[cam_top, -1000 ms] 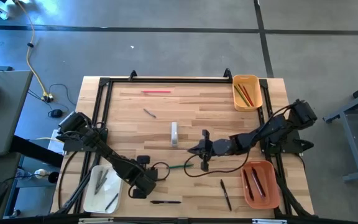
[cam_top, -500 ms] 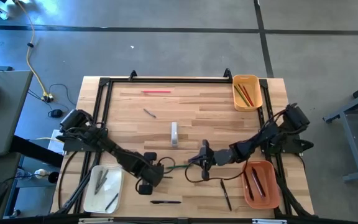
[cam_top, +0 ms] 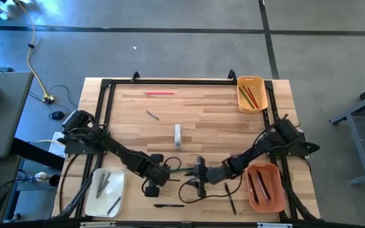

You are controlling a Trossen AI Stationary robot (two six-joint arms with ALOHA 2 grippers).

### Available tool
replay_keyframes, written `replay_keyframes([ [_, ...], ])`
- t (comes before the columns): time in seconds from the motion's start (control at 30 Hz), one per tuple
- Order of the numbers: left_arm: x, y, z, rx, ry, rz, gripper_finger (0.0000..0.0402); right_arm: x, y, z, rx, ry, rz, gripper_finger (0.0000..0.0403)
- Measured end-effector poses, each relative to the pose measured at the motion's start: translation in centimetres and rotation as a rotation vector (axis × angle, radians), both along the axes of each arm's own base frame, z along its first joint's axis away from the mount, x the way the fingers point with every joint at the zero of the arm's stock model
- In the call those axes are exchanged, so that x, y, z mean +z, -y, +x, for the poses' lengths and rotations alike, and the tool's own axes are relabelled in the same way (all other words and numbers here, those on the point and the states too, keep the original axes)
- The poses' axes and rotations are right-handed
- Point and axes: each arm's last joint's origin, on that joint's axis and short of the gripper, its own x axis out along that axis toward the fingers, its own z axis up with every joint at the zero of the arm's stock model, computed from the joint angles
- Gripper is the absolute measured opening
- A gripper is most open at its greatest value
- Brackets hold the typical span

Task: Sort crayons/erasers/pens/pencils in bins
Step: Put the blue pencil into the yellow bin

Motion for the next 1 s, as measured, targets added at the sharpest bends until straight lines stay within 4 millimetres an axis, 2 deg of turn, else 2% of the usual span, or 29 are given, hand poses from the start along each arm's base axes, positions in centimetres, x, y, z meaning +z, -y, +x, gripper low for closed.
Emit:
replay_keyframes([
  [0.13,0.0,-0.3,0.2,0.001,0.005,0.003,0.0000,-0.8,-0.7,1.3,0.003,-0.044,-0.032,0.0180],
  [0.3,0.1,-0.5,0.4,-0.010,0.016,-0.005,0.0002,-1.4,-1.1,2.3,0.009,-0.058,-0.059,0.0176],
  [0.6,0.1,-0.5,0.4,-0.020,0.020,-0.004,0.0002,-1.5,-0.9,2.3,-0.024,-0.072,-0.094,0.0142],
  [1.0,0.2,-0.8,0.7,-0.009,0.044,-0.012,0.0001,-3.0,-0.7,2.5,-0.007,-0.131,-0.098,0.0140],
])
